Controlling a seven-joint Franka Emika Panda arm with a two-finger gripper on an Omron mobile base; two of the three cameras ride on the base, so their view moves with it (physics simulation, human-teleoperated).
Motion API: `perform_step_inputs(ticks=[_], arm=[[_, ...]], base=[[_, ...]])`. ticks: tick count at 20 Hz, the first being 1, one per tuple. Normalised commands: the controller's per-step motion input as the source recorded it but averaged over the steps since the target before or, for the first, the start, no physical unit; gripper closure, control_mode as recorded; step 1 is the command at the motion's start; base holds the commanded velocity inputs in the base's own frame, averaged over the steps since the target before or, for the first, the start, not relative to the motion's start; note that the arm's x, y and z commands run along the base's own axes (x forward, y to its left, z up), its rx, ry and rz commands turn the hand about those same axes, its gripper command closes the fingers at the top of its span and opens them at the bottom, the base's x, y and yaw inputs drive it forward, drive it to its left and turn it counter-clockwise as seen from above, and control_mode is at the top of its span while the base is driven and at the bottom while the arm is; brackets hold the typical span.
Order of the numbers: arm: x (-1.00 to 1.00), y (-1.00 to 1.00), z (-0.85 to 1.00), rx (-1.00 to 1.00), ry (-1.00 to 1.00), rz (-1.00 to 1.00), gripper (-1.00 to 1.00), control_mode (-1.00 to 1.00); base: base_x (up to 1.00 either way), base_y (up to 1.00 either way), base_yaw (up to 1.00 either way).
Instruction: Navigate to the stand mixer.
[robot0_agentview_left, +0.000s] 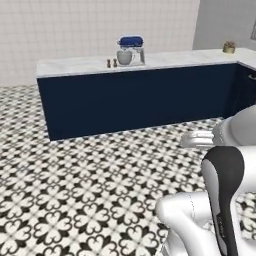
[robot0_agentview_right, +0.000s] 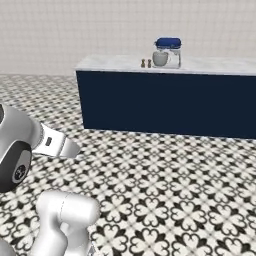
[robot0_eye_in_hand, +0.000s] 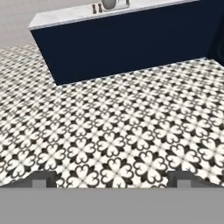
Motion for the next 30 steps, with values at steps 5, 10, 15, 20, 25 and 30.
perform_step_inputs(ticks=[5,10,15,20,25,30], arm=[[0.0,0.0,0.0,0.0,0.0,0.0,-1.0,1.0],[0.0,0.0,0.0,0.0,0.0,0.0,-1.0,1.0],[0.0,0.0,0.0,0.0,0.0,0.0,-1.0,1.0],[0.0,0.0,0.0,0.0,0.0,0.0,-1.0,1.0],[0.0,0.0,0.0,0.0,0.0,0.0,-1.0,1.0],[0.0,0.0,0.0,0.0,0.0,0.0,-1.0,1.0]], base=[[0.92,-1.0,0.36],[1.0,-1.0,0.17],[1.0,-0.96,0.01],[1.0,0.33,-0.14],[1.0,0.73,-0.21],[1.0,-0.04,-0.1]])
